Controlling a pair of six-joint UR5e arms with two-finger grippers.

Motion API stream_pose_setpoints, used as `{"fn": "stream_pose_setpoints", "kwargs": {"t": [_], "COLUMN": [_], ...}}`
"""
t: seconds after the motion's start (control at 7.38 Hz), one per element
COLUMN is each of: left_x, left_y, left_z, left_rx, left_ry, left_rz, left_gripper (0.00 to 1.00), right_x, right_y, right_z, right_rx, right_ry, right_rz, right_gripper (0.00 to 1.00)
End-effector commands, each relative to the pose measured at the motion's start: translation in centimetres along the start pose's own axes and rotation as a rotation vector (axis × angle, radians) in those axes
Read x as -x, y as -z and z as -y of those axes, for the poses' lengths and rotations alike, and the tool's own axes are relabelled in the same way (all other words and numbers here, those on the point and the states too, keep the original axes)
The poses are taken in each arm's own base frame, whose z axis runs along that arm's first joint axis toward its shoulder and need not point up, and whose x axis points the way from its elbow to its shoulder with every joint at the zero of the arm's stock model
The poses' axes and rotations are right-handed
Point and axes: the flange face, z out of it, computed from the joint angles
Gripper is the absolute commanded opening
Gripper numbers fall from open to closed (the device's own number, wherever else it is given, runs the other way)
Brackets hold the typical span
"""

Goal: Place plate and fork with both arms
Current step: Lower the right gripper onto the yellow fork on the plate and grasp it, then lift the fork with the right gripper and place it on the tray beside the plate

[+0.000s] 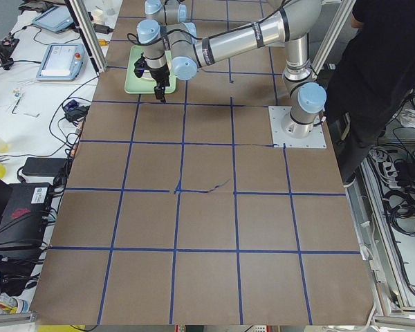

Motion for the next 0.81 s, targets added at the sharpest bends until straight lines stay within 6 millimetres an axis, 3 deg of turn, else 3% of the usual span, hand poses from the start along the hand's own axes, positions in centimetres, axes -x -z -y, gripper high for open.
{"fn": "stream_pose_setpoints", "kwargs": {"t": [0.0,0.27,0.41,0.68], "left_x": [0.0,0.0,0.0,0.0], "left_y": [0.0,0.2,0.3,0.5], "left_z": [0.0,0.0,0.1,-0.1], "left_rx": [-0.002,-0.005,-0.007,-0.010], "left_ry": [0.000,0.000,0.001,0.001], "left_rz": [0.001,0.001,0.002,0.003], "left_gripper": [1.00,1.00,1.00,1.00], "right_x": [0.1,0.2,-1.2,-8.2], "right_y": [1.6,6.5,7.9,7.2], "right_z": [0.0,0.2,0.7,2.2], "right_rx": [-0.021,-0.085,-0.106,-0.096], "right_ry": [-0.020,-0.089,-0.096,-0.091], "right_rz": [-0.001,0.005,-0.010,-0.120], "right_gripper": [0.00,0.00,0.00,0.00]}}
